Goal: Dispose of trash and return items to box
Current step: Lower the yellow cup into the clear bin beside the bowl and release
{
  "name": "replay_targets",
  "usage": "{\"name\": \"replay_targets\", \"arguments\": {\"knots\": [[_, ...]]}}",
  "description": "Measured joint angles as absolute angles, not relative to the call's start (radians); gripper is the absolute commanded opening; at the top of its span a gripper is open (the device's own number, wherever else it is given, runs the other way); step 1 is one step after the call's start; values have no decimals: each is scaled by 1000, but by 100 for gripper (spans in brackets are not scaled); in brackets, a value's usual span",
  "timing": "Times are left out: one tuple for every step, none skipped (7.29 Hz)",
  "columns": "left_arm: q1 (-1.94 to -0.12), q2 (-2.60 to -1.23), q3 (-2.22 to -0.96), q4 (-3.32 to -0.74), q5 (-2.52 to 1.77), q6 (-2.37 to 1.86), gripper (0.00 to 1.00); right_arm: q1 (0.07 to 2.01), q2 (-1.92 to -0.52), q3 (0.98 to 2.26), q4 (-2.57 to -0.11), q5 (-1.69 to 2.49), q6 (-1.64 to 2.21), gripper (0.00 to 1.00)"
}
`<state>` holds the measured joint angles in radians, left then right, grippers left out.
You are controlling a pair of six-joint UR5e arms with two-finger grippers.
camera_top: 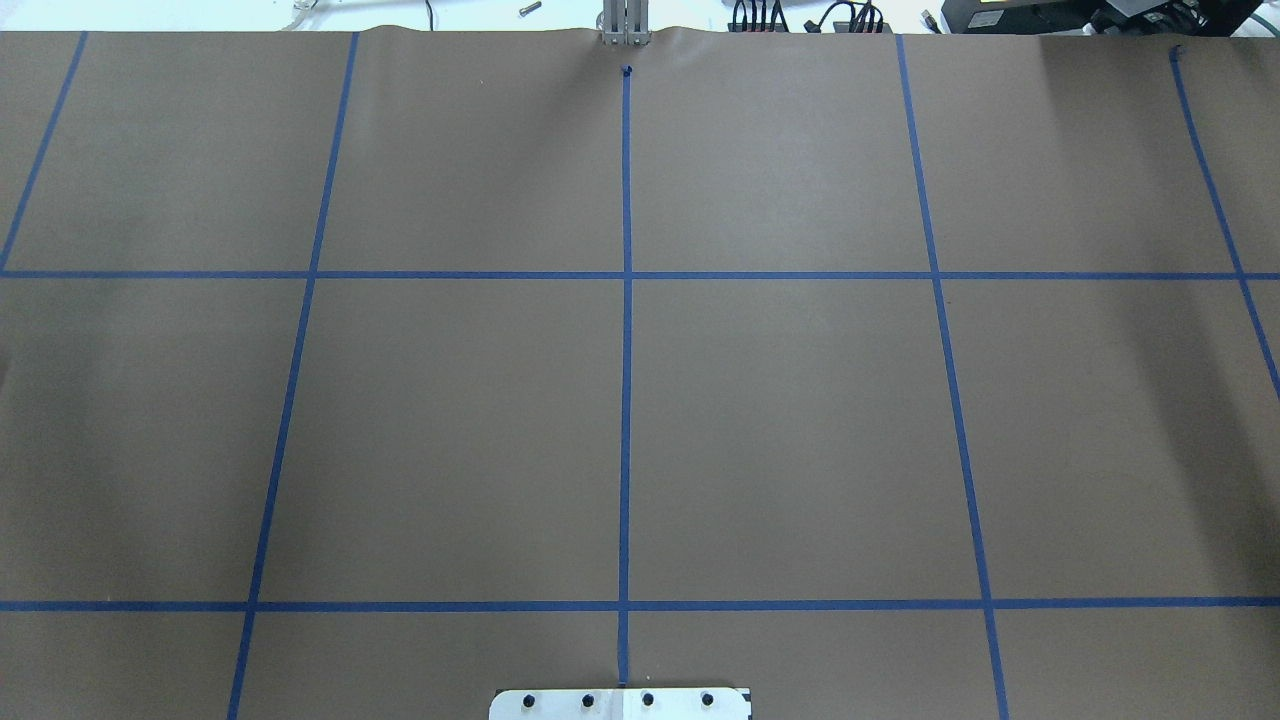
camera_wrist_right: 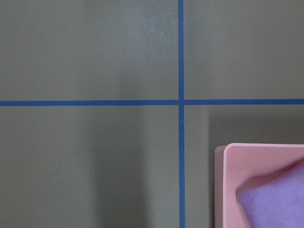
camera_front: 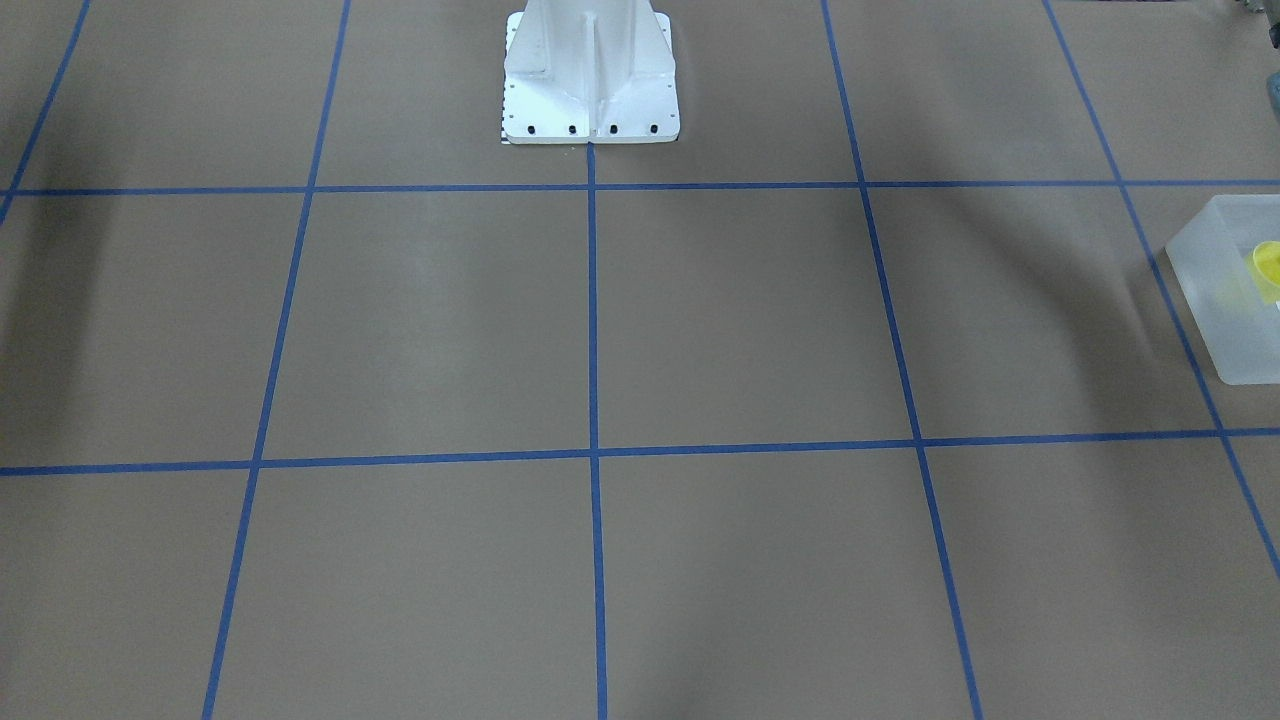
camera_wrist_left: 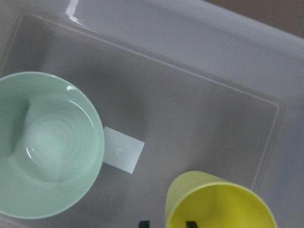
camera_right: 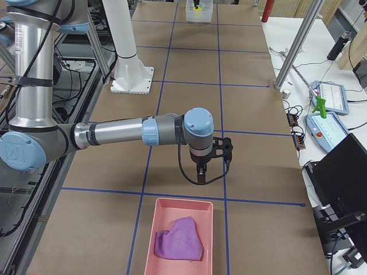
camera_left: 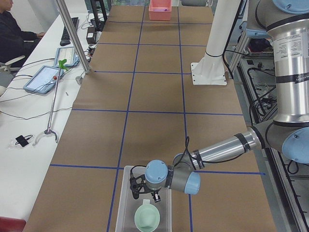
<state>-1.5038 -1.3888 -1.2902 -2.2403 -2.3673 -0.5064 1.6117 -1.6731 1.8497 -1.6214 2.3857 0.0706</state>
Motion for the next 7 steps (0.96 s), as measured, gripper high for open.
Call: {"name": "replay_targets", "arguments": {"knots": [[-1506,-1386,-1295,-2269,-2370,-506,99,1611,-1674,1852,-1622,2387,70,100],[-1509,-1384,-1322,-2279,-2376,-506,99,1611,-1675,1852,-1622,2388,70,100],[-1519,-1385,-1354,-2281,-2397,-506,99,1611,-1676,1853,-1623,2387,69,100],[-1548,-1386,-1389,-2282,-2420,-495,99,1611,-1677,1853,-1623,2387,69,100],[-1589,-1387,-1432,-2280,-2432,-458,99,1611,-1679,1853,-1623,2387,69,100],[-1615,-1389,-1477,-2271,-2437,-412,99,1611,-1685,1853,-1624,2387,69,100],[-1621,-1394,-1532,-2241,-2437,-383,99,1611,-1696,1851,-1625,2387,69,100]]}}
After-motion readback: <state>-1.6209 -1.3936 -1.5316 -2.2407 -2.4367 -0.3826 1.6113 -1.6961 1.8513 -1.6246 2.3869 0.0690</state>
